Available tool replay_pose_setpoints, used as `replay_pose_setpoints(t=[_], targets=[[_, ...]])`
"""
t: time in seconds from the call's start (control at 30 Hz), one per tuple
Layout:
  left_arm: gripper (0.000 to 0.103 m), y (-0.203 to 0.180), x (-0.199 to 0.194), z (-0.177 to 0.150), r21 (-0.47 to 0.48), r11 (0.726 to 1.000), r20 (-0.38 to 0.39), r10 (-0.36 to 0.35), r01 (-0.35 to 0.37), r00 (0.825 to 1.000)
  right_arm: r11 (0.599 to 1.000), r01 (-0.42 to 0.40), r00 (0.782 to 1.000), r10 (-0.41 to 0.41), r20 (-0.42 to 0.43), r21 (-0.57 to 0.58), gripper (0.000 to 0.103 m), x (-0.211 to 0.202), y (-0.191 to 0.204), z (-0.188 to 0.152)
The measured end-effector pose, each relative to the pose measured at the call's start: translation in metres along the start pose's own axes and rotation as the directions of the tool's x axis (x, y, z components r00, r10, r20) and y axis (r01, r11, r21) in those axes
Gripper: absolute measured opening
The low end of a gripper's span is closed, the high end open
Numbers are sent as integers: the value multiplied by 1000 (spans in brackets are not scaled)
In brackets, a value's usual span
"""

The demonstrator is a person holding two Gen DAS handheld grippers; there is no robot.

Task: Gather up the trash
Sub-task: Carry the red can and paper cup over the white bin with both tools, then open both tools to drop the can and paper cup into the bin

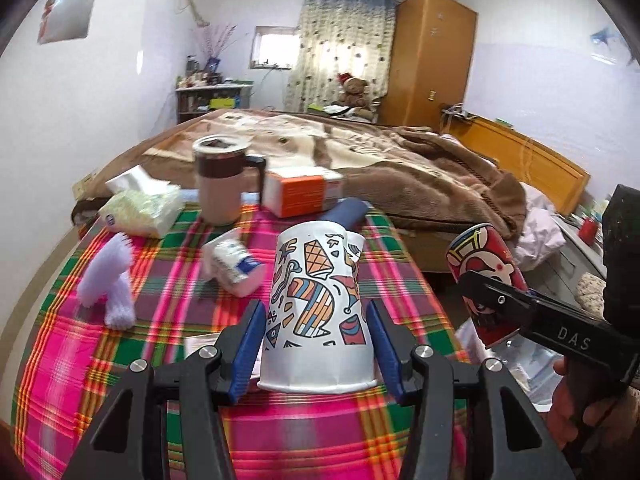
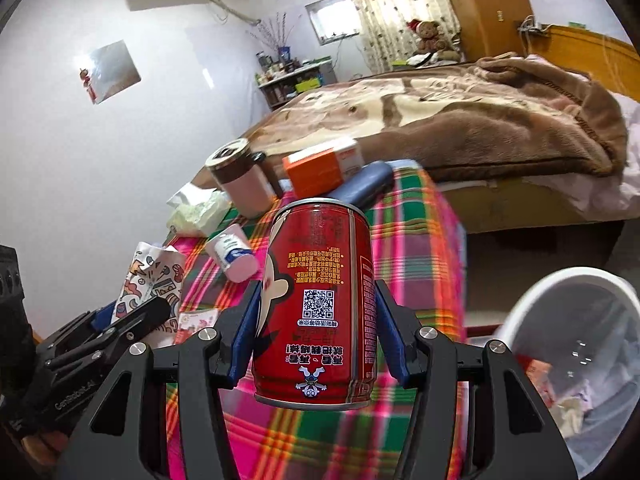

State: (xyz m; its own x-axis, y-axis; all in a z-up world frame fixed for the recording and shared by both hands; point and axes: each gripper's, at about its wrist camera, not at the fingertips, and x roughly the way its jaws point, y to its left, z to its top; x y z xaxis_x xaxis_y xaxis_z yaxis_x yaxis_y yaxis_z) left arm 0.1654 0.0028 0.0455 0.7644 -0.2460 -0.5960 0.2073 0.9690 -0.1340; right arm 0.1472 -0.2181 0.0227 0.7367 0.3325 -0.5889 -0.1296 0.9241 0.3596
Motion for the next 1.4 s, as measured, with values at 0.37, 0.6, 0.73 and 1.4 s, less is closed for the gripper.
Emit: replay_pose_setpoints(t=[0.37,0.6,0.73,1.4], targets=[[53,-77,0,-6,89,987,-12,-133,134,991,992,110,992,-113,48,65,55,-42,-50,-9],[53,-128,7,-15,150,967,-44,-200,204,979,977,175,982,-182,56,119,55,-57,-80,-18],[54,-159,17,-23,179,948,-78,-251,262,965,964,223,972,-232,42,147,55,-65,-101,-25],[58,-240,83,-56,240,900,-233,-312,365,921,907,357,934,-345,-93,222,55,-63,-176,-54]])
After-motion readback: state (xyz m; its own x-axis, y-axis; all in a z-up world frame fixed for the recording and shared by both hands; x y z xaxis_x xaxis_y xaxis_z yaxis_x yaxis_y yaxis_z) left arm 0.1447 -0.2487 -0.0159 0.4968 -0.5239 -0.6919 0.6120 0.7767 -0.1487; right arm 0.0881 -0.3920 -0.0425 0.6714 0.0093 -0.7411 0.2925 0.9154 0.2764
